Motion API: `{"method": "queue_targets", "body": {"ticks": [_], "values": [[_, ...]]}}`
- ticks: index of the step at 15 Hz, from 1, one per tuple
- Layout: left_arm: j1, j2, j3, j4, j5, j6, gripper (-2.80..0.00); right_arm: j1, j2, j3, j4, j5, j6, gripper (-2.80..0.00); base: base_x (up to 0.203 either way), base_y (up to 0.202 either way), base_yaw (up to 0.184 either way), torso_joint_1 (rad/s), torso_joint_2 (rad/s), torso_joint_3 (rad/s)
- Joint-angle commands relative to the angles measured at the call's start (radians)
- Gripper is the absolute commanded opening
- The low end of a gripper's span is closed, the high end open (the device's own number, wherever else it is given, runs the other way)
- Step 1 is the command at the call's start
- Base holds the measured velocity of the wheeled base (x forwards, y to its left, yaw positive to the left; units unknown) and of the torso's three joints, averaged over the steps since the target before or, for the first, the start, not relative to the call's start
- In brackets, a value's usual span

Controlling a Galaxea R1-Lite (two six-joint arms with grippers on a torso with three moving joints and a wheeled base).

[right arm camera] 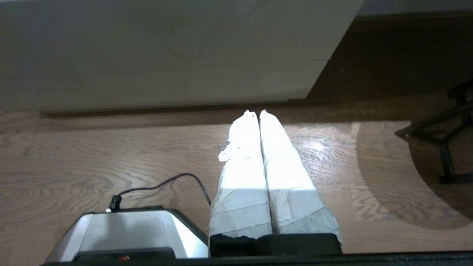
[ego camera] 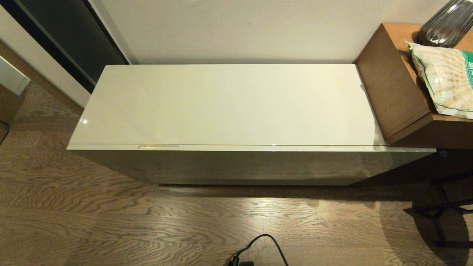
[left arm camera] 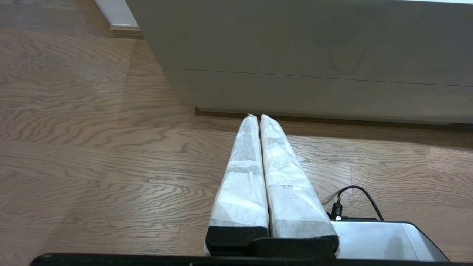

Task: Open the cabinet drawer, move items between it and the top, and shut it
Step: Open the drawer

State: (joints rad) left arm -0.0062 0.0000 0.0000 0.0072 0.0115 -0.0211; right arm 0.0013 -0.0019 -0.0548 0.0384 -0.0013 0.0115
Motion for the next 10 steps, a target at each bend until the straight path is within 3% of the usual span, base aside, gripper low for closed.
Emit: {"method": "queue_targets", "body": {"ticks": [1, 3, 5, 7, 10], "values": [[0.0, -0.002, 0.0, -0.001, 0.001, 0.0, -2.8, 0.0, 0.002, -0.201, 0.16, 0.037, 0.004, -2.8, 0.0, 0.0, 0.0, 0.0, 0.0, 0.0], [0.0, -0.002, 0.0, 0.0, 0.001, 0.0, -2.8, 0.0, 0.003, -0.499, 0.434, 0.11, 0.011, -2.8, 0.0, 0.0, 0.0, 0.0, 0.0, 0.0], [0.0, -0.002, 0.0, 0.0, 0.001, 0.0, -2.8, 0.0, 0.012, -0.669, 0.567, 0.164, 0.014, -2.8, 0.0, 0.0, 0.0, 0.0, 0.0, 0.0], [0.0, -0.002, 0.0, 0.0, 0.001, 0.0, -2.8, -0.004, 0.126, -0.717, 0.584, 0.192, 0.045, -2.8, 0.0, 0.0, 0.0, 0.0, 0.0, 0.0], [0.0, -0.002, 0.0, -0.001, 0.001, 0.0, -2.8, -0.011, 0.454, -0.739, 0.468, 0.198, 0.144, -2.8, 0.0, 0.0, 0.0, 0.0, 0.0, 0.0]]}}
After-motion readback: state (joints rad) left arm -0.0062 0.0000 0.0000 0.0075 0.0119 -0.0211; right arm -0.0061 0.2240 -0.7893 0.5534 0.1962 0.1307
